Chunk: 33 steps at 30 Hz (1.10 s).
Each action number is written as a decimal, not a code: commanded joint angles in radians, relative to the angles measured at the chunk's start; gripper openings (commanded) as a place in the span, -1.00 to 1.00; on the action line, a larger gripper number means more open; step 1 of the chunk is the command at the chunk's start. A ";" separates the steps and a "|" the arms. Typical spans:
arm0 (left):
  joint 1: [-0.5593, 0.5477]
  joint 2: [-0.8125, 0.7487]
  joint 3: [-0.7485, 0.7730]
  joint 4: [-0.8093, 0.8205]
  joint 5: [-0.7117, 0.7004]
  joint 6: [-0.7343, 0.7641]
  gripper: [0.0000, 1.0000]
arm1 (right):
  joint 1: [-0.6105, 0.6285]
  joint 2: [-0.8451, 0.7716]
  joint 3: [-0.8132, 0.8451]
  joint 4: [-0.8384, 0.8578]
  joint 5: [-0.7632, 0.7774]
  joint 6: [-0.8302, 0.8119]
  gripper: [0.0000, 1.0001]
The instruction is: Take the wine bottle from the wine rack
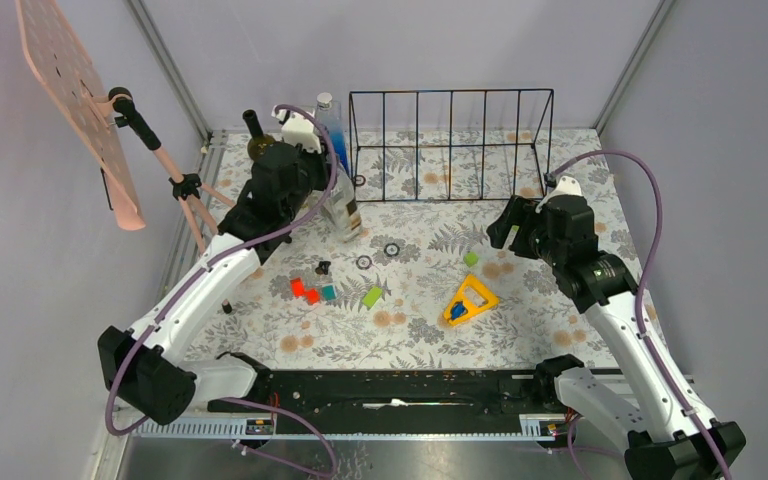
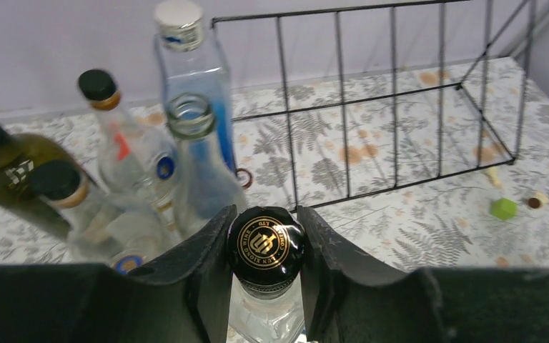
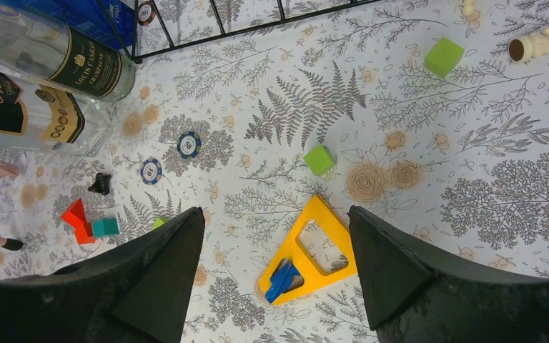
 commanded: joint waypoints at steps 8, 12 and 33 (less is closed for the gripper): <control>0.120 -0.043 -0.021 0.191 -0.122 -0.013 -1.00 | -0.004 0.014 0.003 0.044 -0.029 0.012 0.62; 0.140 -0.029 -0.038 0.253 -0.132 0.012 -1.00 | -0.004 0.011 -0.004 0.044 -0.029 0.013 0.62; 0.188 0.019 -0.259 0.624 0.015 0.124 -0.91 | -0.004 -0.007 -0.063 0.092 -0.076 -0.027 0.64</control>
